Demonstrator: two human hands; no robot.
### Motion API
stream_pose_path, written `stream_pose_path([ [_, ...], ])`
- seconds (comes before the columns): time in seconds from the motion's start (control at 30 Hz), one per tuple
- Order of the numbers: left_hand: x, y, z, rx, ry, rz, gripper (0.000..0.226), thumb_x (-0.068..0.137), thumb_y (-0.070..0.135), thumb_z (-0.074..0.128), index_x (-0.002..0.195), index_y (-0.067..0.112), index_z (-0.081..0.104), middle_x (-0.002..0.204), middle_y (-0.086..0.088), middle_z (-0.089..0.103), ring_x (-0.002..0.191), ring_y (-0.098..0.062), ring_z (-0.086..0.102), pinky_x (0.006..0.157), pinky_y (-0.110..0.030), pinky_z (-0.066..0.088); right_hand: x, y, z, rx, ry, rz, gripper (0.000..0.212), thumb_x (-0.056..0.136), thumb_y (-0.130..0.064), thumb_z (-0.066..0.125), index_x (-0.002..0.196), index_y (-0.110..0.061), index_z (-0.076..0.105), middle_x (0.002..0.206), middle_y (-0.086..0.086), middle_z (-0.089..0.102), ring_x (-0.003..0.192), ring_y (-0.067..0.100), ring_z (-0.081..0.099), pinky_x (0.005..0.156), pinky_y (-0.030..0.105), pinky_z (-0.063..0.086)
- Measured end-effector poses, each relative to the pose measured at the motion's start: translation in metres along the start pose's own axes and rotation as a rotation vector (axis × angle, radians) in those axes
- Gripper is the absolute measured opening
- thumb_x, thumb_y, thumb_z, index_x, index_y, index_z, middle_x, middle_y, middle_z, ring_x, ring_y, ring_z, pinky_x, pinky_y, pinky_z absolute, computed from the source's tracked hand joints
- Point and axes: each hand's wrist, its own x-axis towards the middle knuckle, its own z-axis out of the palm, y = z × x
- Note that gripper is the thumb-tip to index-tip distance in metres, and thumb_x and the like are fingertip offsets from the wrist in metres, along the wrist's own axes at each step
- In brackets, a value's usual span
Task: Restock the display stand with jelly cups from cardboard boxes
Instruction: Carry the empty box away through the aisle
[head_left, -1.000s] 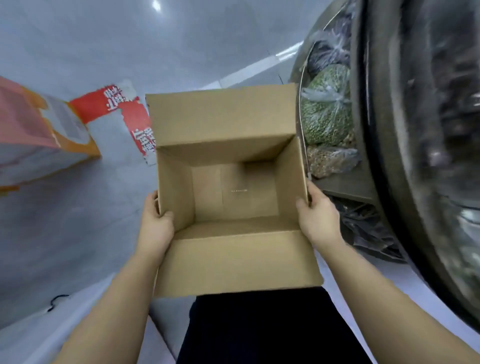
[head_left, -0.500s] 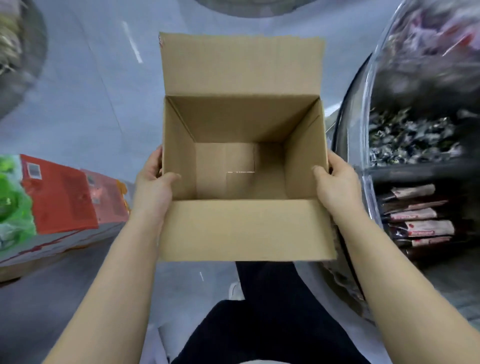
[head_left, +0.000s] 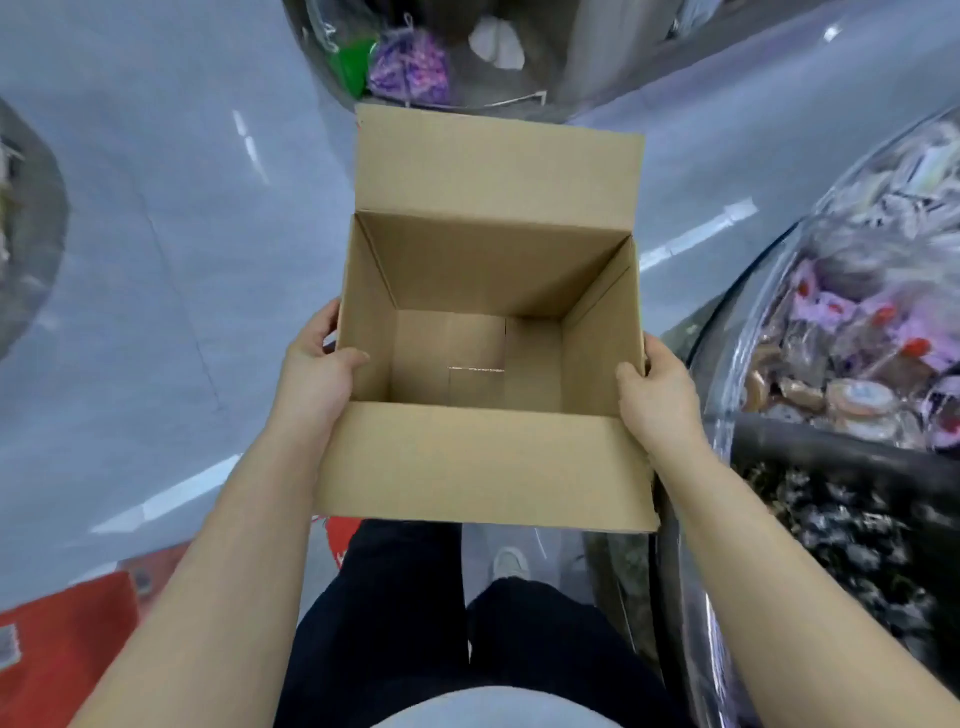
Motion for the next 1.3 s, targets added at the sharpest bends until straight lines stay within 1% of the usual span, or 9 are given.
stream_pose_path([
  [0.2,0.141,0.09,0.034,0.108,-0.153,0.012,0.064,0.076,0.0,0.046,0.097,0.06,0.057,0.092,0.025,0.068,0.088,-0.009,0.065,0.074,-0.032,0.051,0.104,-0.069,0.006,0.078,0.098,0.078,0.03,0.087,-0.012,0.038,0.104,-0.029,0.056,0.083,-0.002,0.065,0.067,0.019,0.056,0.058,0.032,0.044],
  [0.33,0.22,0.159,0.07,0.189,-0.239,0.035,0.072,0.077,-0.006,0.046,0.075,0.066,0.057,0.069,0.03,0.066,0.065,0.007,0.062,0.061,-0.017,0.049,0.167,-0.11,-0.011,0.104,0.143,0.152,0.037,0.089,-0.016,0.039,0.119,-0.033,0.053,0.081,-0.011,0.063,0.067,0.015,0.059,0.053,0.027,0.042],
  [0.47,0.288,0.211,0.139,0.241,-0.321,0.061,0.068,0.077,-0.006,0.048,0.092,0.059,0.06,0.075,0.029,0.067,0.067,0.008,0.061,0.065,-0.018,0.048,0.23,-0.127,-0.042,0.139,0.222,0.221,0.038,0.09,-0.015,0.039,0.124,-0.028,0.051,0.082,-0.007,0.063,0.075,0.026,0.062,0.06,0.033,0.047],
  [0.57,0.333,0.242,0.208,0.293,-0.398,0.085,0.069,0.077,-0.004,0.05,0.082,0.065,0.057,0.08,0.026,0.068,0.069,0.006,0.06,0.067,-0.021,0.046,0.287,-0.125,-0.071,0.184,0.292,0.289,0.038,0.089,-0.014,0.038,0.121,-0.03,0.052,0.084,-0.008,0.063,0.078,0.024,0.062,0.069,0.037,0.05],
  [0.73,0.394,0.307,0.334,0.344,-0.463,0.198,0.056,0.08,-0.003,0.054,0.122,0.034,0.058,0.116,0.001,0.065,0.098,-0.014,0.061,0.087,-0.031,0.048,0.393,-0.119,-0.136,0.259,0.364,0.357,0.021,0.087,-0.014,0.039,0.085,-0.028,0.054,0.07,-0.005,0.058,0.065,0.021,0.054,0.053,0.03,0.037],
  [0.93,0.444,0.4,0.473,0.33,-0.53,0.243,0.056,0.081,-0.007,0.054,0.121,0.032,0.057,0.102,0.011,0.066,0.094,-0.009,0.061,0.087,-0.025,0.046,0.502,-0.132,-0.243,0.306,0.424,0.389,0.025,0.088,-0.014,0.038,0.094,-0.031,0.056,0.075,-0.003,0.063,0.062,0.018,0.054,0.051,0.028,0.037],
  [1.07,0.487,0.447,0.56,0.372,-0.559,0.27,0.056,0.081,-0.001,0.056,0.123,0.035,0.056,0.11,0.005,0.066,0.1,-0.012,0.061,0.09,-0.03,0.047,0.579,-0.137,-0.302,0.329,0.478,0.412,0.033,0.088,-0.015,0.038,0.104,-0.038,0.055,0.076,-0.01,0.063,0.061,0.014,0.055,0.049,0.027,0.037],
  [1.2,0.543,0.491,0.669,0.402,-0.625,0.277,0.055,0.082,0.0,0.056,0.128,0.031,0.054,0.114,0.003,0.066,0.101,-0.013,0.062,0.092,-0.031,0.047,0.668,-0.133,-0.36,0.317,0.563,0.472,0.029,0.089,-0.017,0.038,0.089,-0.042,0.053,0.071,-0.018,0.057,0.057,0.006,0.052,0.046,0.024,0.035],
  [1.3,0.571,0.533,0.756,0.379,-0.735,0.295,0.056,0.083,-0.004,0.054,0.131,0.025,0.052,0.107,0.005,0.066,0.089,-0.002,0.062,0.086,-0.024,0.048,0.729,-0.13,-0.405,0.356,0.638,0.549,0.026,0.09,-0.017,0.039,0.089,-0.04,0.052,0.075,-0.014,0.058,0.065,0.009,0.054,0.05,0.025,0.037],
])
